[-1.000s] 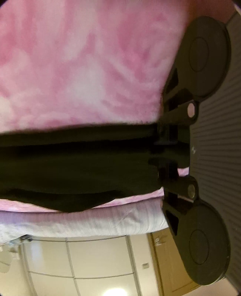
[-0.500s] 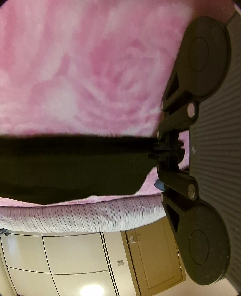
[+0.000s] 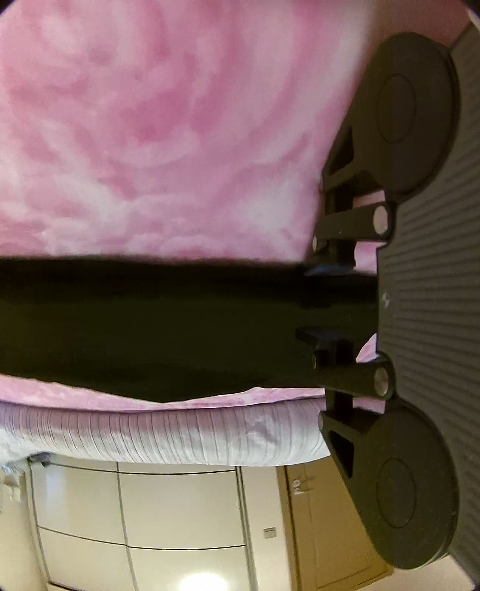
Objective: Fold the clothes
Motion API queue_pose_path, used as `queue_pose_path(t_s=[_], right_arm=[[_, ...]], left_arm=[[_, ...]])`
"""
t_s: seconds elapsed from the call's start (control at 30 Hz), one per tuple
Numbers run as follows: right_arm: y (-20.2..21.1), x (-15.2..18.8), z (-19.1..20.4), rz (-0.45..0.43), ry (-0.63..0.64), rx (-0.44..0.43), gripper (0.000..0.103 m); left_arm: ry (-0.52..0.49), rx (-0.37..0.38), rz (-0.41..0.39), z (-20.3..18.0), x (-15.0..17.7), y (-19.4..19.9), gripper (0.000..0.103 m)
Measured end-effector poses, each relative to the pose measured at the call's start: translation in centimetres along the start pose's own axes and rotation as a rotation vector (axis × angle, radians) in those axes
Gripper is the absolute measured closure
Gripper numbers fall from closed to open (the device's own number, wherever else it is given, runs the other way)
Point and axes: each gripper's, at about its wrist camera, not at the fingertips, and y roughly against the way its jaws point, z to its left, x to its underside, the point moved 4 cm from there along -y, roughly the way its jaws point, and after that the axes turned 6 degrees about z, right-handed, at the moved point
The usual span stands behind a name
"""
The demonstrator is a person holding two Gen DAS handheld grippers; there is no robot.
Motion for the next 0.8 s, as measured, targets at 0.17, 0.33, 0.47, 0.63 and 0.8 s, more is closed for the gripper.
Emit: queue_pose_path(t_s=[0.17,0.33,0.47,0.63,0.8], right_arm=[[-3.4,2.5,-0.6,-0.031,0.269,0.113,0.035],[-8.3,4.8,-2.7,-0.057,0.505,0.178,0.033],[-11.1,4.8,-4.9,-0.108,0.527,0.147,0.033],[-13.6,4.7,-6.1,-0.148,0.588,0.146,0.039],[-15.2,5.8,-5.4,-0.157,0.727,0.196,0.086]], left_arm=[[0.015,-0.023,0.037,-0.5,0.7,-0.4,0.101],[0.064,-0.006,0.064,-0.7,0.6,0.2,0.101],[0.133,0.013,0.088,-0.2,0.5,0.4,0.101],[0.143,0.009,0.117,0.4,0.1,0.0,0.101],[0.146,-0.004,0.139,2.4,-0.7,-1.9,0.101]])
